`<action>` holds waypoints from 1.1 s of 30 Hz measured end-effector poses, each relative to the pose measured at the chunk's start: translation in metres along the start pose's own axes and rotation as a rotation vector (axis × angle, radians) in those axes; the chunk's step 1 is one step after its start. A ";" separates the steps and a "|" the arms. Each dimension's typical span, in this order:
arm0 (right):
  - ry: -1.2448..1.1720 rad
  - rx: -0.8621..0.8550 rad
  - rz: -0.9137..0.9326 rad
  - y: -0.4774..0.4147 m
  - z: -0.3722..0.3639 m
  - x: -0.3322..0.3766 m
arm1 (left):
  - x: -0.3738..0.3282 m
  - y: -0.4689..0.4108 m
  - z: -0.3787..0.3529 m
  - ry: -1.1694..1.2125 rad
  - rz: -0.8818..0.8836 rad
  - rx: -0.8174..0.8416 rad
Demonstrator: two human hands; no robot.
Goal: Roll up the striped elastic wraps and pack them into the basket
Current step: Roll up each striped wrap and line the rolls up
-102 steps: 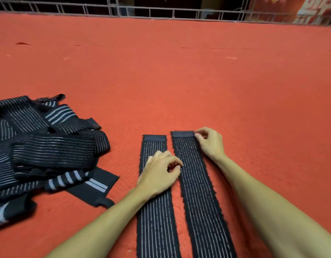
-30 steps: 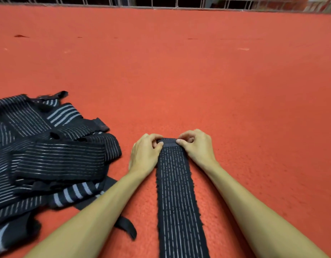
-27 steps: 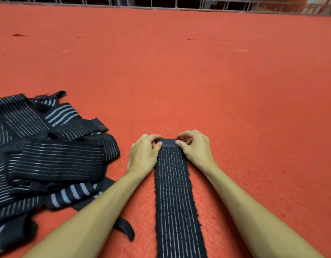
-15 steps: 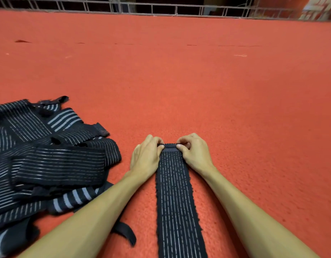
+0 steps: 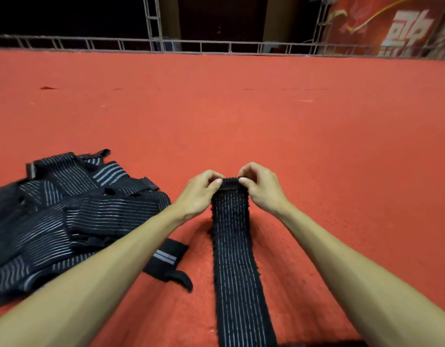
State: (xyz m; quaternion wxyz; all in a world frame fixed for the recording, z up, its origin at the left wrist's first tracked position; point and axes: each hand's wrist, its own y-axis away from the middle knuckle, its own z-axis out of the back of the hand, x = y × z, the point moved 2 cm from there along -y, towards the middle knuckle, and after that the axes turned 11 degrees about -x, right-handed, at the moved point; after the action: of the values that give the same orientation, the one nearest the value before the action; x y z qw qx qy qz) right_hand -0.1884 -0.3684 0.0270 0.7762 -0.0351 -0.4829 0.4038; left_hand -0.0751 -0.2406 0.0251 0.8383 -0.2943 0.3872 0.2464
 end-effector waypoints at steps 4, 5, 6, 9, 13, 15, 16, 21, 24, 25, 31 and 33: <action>-0.058 0.009 0.017 0.012 0.034 0.036 | -0.036 0.020 0.030 0.119 -0.023 0.013; -0.063 0.023 0.014 0.016 0.043 0.045 | -0.045 0.026 0.036 0.123 -0.031 0.011; -0.065 0.044 0.011 0.021 0.051 0.054 | -0.053 0.032 0.043 0.135 -0.031 0.015; -0.160 0.180 -0.039 0.034 0.077 0.080 | -0.080 0.055 0.061 0.237 0.039 0.123; -0.546 0.420 -0.211 0.056 0.108 0.111 | -0.118 0.083 0.087 0.464 0.230 0.250; -0.707 0.469 -0.212 0.062 0.122 0.124 | -0.135 0.093 0.099 0.617 0.269 0.287; -0.762 0.482 -0.187 0.063 0.127 0.130 | -0.143 0.098 0.103 0.691 0.269 0.308; -0.745 0.390 -0.183 0.055 0.124 0.136 | -0.140 0.093 0.099 0.723 0.264 0.248; -0.419 0.315 -0.219 0.053 0.099 0.110 | -0.110 0.082 0.078 0.422 0.240 0.064; -0.373 0.318 -0.231 0.052 0.089 0.100 | -0.100 0.078 0.069 0.367 0.217 0.010; -0.340 0.237 -0.309 0.035 0.039 0.043 | -0.042 0.048 0.020 0.192 0.044 -0.151; -0.369 0.213 -0.313 0.027 0.024 0.024 | -0.021 0.037 0.005 0.158 -0.013 -0.180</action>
State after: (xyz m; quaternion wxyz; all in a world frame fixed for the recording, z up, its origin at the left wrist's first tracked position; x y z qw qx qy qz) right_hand -0.2182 -0.3424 0.0444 0.7273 0.1962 -0.5704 0.3273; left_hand -0.1088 -0.2149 0.0335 0.7771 -0.3893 0.4263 0.2506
